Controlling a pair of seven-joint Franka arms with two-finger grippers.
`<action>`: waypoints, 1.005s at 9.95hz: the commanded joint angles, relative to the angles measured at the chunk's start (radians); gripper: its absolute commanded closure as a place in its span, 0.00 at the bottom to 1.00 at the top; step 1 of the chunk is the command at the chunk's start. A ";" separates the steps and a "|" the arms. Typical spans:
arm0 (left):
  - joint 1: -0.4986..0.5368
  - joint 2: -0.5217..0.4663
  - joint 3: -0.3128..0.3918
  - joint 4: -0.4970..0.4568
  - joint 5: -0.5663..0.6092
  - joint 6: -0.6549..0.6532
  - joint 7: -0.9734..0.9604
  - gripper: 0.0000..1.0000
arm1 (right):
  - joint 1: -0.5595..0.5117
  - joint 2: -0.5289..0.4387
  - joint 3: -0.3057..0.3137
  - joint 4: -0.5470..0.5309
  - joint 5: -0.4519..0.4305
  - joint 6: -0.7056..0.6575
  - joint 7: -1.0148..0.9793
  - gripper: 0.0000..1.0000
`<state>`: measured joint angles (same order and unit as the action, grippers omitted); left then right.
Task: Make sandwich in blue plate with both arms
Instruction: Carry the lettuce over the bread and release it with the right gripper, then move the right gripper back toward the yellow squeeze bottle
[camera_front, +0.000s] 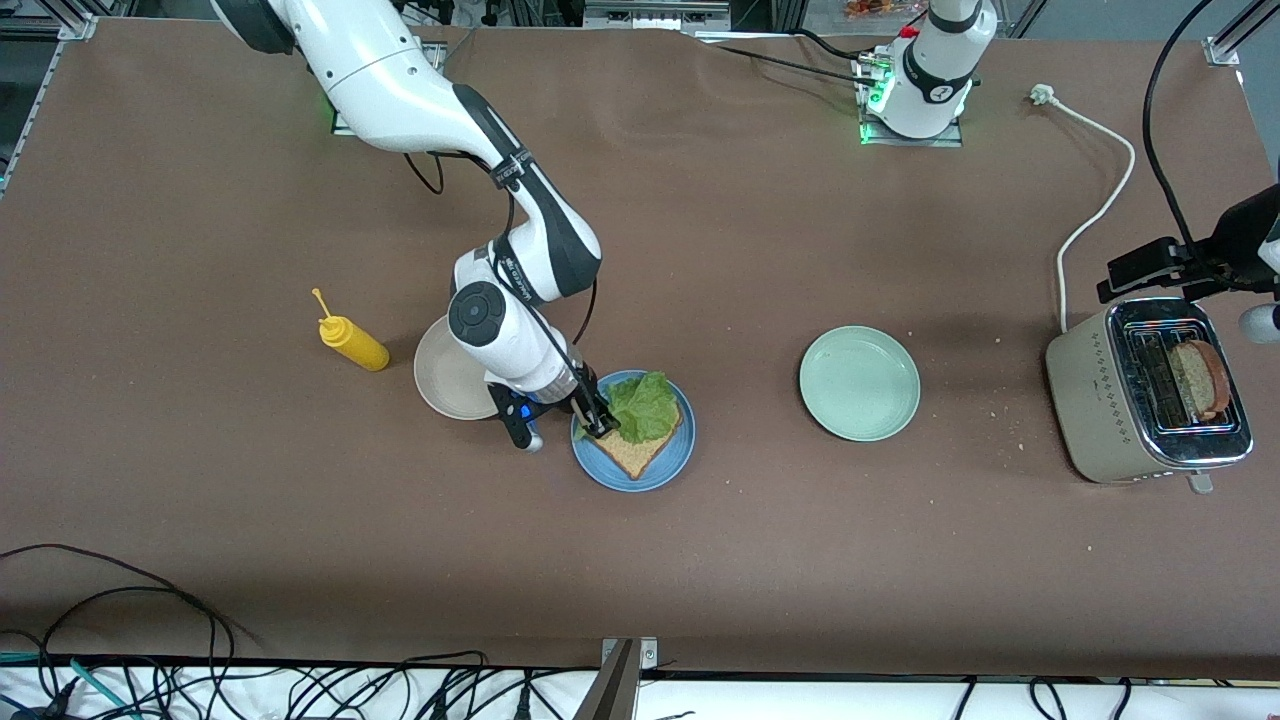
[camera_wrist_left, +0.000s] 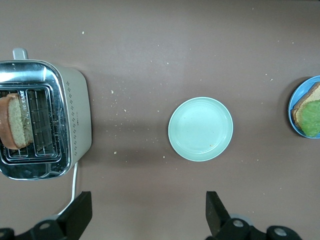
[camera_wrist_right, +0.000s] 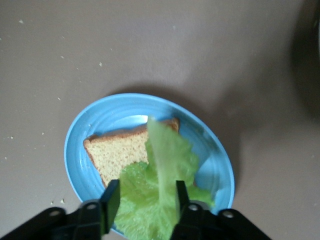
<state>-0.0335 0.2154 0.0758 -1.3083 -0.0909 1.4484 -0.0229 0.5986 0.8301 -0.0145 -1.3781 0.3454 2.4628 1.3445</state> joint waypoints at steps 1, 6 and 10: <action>-0.006 -0.010 0.002 0.000 0.014 0.001 0.014 0.00 | 0.007 -0.104 -0.054 -0.006 -0.177 -0.184 0.001 0.00; -0.006 -0.010 0.002 0.000 0.014 0.001 0.014 0.00 | 0.000 -0.281 -0.146 -0.010 -0.328 -0.724 -0.492 0.00; -0.005 -0.008 0.004 0.000 0.017 0.001 0.014 0.00 | 0.000 -0.515 -0.263 -0.209 -0.376 -0.837 -0.866 0.00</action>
<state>-0.0339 0.2155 0.0759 -1.3084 -0.0909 1.4484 -0.0229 0.5902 0.4800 -0.2162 -1.4077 -0.0001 1.6264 0.6819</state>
